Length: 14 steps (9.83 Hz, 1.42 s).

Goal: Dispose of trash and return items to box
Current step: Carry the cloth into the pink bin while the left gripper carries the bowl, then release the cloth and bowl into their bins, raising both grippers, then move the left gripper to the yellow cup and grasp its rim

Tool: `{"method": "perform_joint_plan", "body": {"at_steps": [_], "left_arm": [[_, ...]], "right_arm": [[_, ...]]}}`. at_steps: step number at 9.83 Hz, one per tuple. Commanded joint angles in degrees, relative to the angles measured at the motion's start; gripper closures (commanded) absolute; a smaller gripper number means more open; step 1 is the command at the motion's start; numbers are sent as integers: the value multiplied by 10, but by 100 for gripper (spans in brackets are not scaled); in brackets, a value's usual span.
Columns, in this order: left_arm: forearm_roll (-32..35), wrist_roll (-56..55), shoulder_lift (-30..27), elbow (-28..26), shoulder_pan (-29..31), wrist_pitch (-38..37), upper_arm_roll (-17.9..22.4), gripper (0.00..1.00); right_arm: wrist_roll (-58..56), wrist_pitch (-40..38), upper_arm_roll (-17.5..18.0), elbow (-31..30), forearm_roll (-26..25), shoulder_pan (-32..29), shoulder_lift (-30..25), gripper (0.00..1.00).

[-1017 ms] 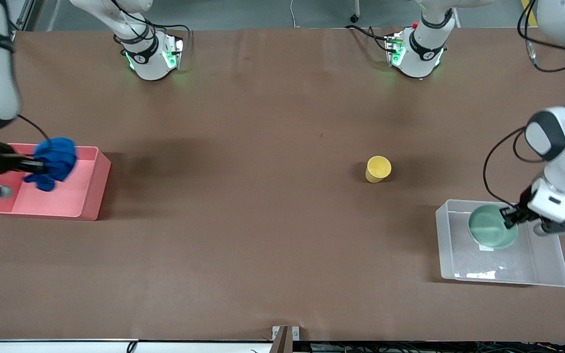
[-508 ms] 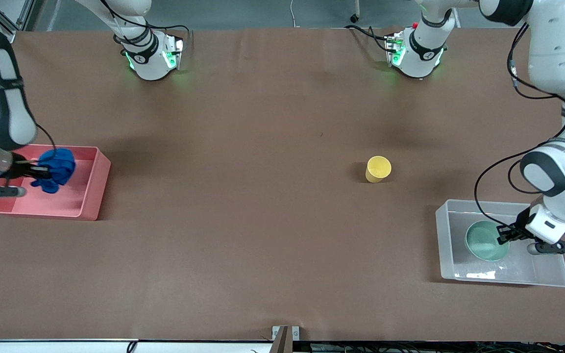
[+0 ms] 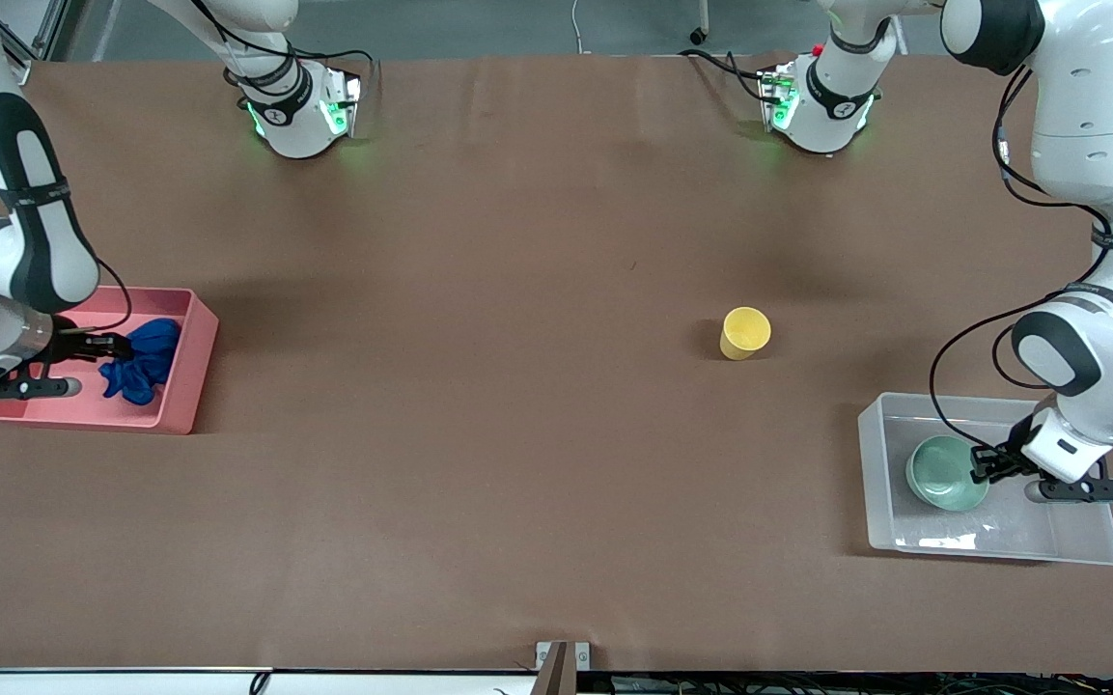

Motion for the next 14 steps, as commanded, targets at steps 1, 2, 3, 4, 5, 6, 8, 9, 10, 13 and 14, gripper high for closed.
{"method": "perform_joint_plan", "body": {"at_steps": [1, 2, 3, 4, 5, 6, 8, 9, 10, 13, 14], "left_arm": [[0, 3, -58, -12, -4, -65, 1, 6], [22, 3, -88, -21, -10, -95, -2, 0], [75, -2, -128, -35, -15, -124, -7, 0], [107, -31, -164, -51, -15, -163, -26, 0], [132, -71, -207, -77, -17, -187, -41, 0], [157, -90, -249, -112, -21, -200, -56, 0], [171, -111, -317, -196, -20, -203, -99, 0], [171, -112, -333, -225, -20, -203, -122, 0], [171, -113, -341, -253, -20, -203, -149, 0], [183, -165, -335, -314, -20, -168, -223, 0], [189, -190, -321, -330, -21, -135, -242, 0]], "right_arm": [[15, -118, 10, 53, -6, 26, -90, 0], [74, -151, 10, 65, -6, 52, -116, 0], [133, -168, 10, 68, -6, 89, -139, 0], [211, -184, 10, 70, -6, 124, -161, 0], [279, -203, 10, 78, -7, 161, -174, 0], [293, -250, 9, 134, -6, 167, -173, 0], [292, -379, 4, 254, 26, 159, -171, 0], [279, -425, 4, 295, 55, 134, -172, 0], [247, -460, 4, 322, 60, 120, -173, 0], [222, -467, 4, 324, 53, 119, -185, 0], [223, -467, 6, 324, 53, 122, -186, 0]]}}
